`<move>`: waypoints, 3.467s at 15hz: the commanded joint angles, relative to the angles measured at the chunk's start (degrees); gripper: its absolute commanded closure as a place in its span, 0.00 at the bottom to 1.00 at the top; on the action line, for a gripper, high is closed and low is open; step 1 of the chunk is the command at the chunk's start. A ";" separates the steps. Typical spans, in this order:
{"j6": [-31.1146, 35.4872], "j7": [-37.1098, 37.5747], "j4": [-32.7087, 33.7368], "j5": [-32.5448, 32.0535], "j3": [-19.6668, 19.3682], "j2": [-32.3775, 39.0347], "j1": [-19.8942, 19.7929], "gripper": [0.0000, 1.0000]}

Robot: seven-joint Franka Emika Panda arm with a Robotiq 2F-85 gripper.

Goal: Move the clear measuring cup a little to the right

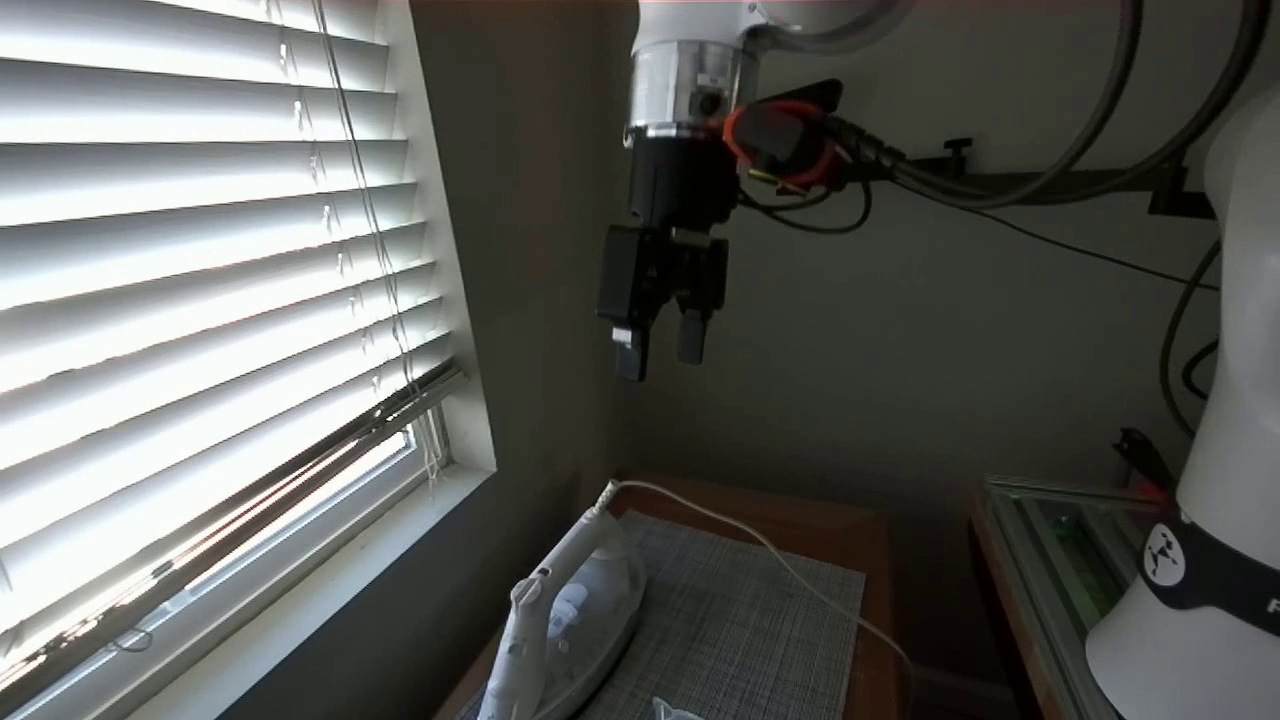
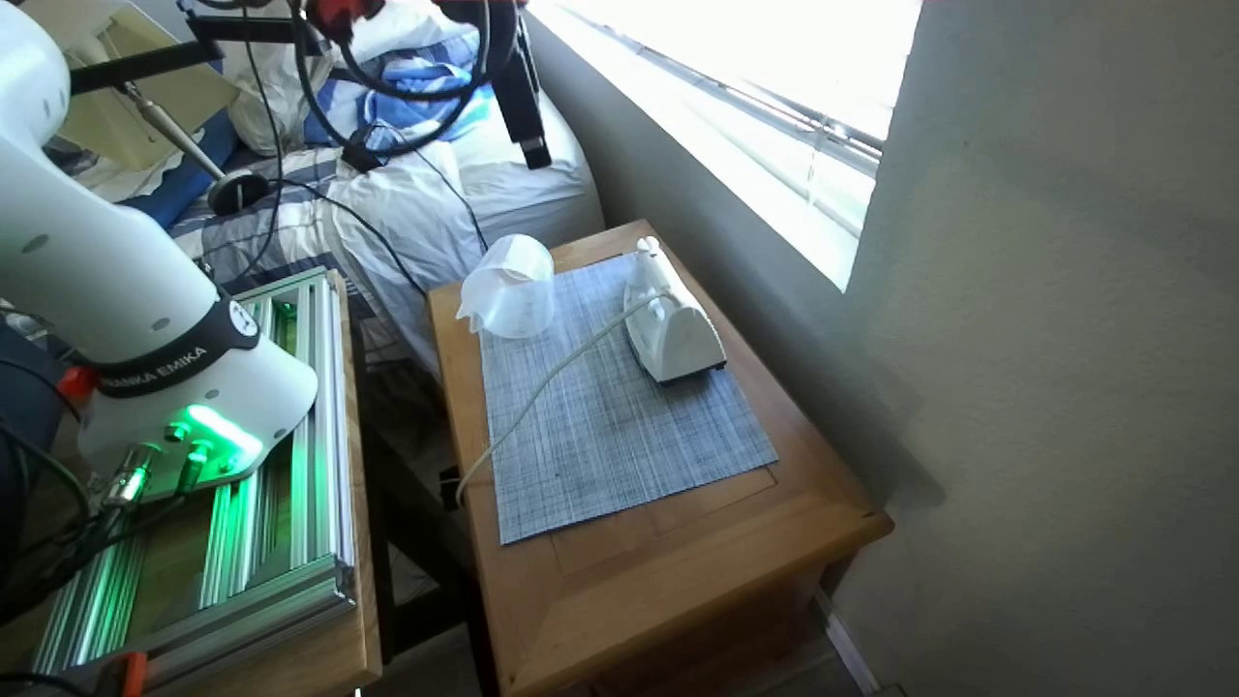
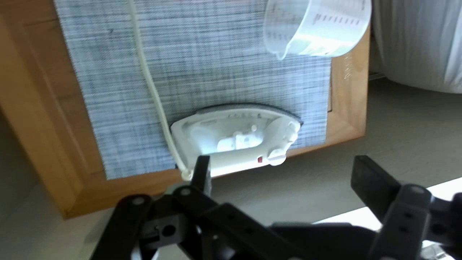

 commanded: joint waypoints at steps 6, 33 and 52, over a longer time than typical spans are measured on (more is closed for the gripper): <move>1.22 -28.40 -0.73 37.07 -18.90 17.47 17.86 0.00; -2.17 -52.19 0.67 62.86 6.81 41.86 2.20 0.00; -2.33 -63.72 5.52 77.58 5.92 49.10 1.90 0.90</move>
